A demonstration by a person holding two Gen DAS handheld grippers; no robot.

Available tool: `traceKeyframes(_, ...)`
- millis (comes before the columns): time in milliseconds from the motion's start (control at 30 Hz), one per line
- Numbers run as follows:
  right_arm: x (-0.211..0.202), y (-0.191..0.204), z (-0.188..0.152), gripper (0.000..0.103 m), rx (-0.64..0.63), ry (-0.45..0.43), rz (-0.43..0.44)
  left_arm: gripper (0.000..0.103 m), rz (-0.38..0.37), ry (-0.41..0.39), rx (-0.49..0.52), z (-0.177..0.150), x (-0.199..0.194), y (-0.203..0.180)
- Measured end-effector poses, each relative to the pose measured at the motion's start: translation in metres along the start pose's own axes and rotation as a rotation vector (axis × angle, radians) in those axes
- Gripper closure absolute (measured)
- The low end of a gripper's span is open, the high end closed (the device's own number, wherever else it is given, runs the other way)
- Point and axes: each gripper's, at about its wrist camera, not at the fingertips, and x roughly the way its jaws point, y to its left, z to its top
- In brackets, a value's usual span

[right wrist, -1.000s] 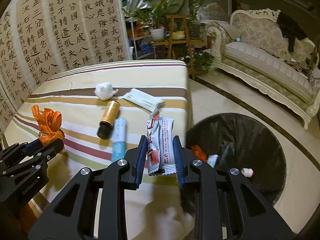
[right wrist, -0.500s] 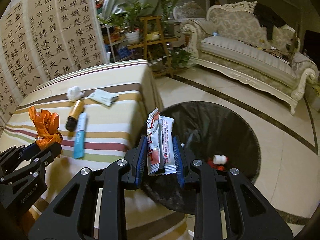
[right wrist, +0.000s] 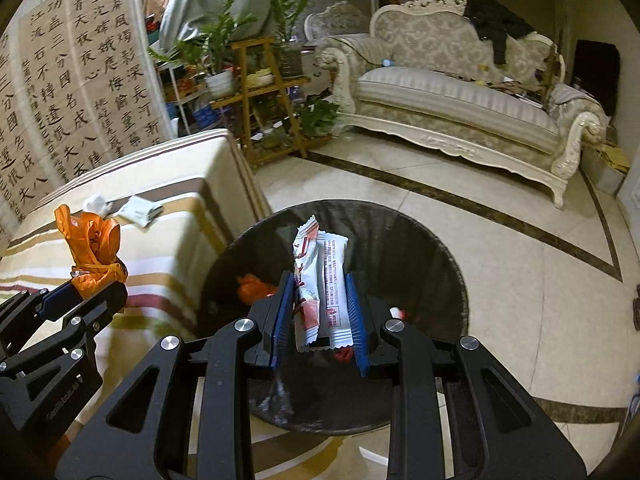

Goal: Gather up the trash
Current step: 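Carry the orange bag and snack wrapper over the bin and open both tools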

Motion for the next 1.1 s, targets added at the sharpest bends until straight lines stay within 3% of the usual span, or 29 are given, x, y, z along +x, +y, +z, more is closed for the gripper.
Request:
traceKeyframes(300, 0.015, -0.015, 0.008, 0.077, 0.03, -0.003, -0.023, 0.064, 0.004, -0.007, 0.024, 0.023, 0.024, -0.02)
traceKeyframes(900, 0.037, -0.029, 0.013, 0.076, 0.053, 0.007, -0.048, 0.063, 0.016, 0.014, 0.054, 0.03, 0.046, -0.036)
traceKeyframes(967, 0.038, -0.03, 0.013, 0.076, 0.058, 0.007, -0.051, 0.061, 0.016, 0.02, 0.06, 0.032, 0.048, -0.037)
traceKeyframes(1067, 0.04, -0.032, 0.013, 0.074, 0.068, 0.016, -0.048, 0.047, 0.022, 0.019, 0.059, 0.032, 0.049, -0.036)
traceKeyframes(1100, 0.04, -0.032, 0.013, 0.065, 0.071, 0.018, -0.049, 0.045, 0.022, 0.017, 0.057, 0.032, 0.048, -0.036)
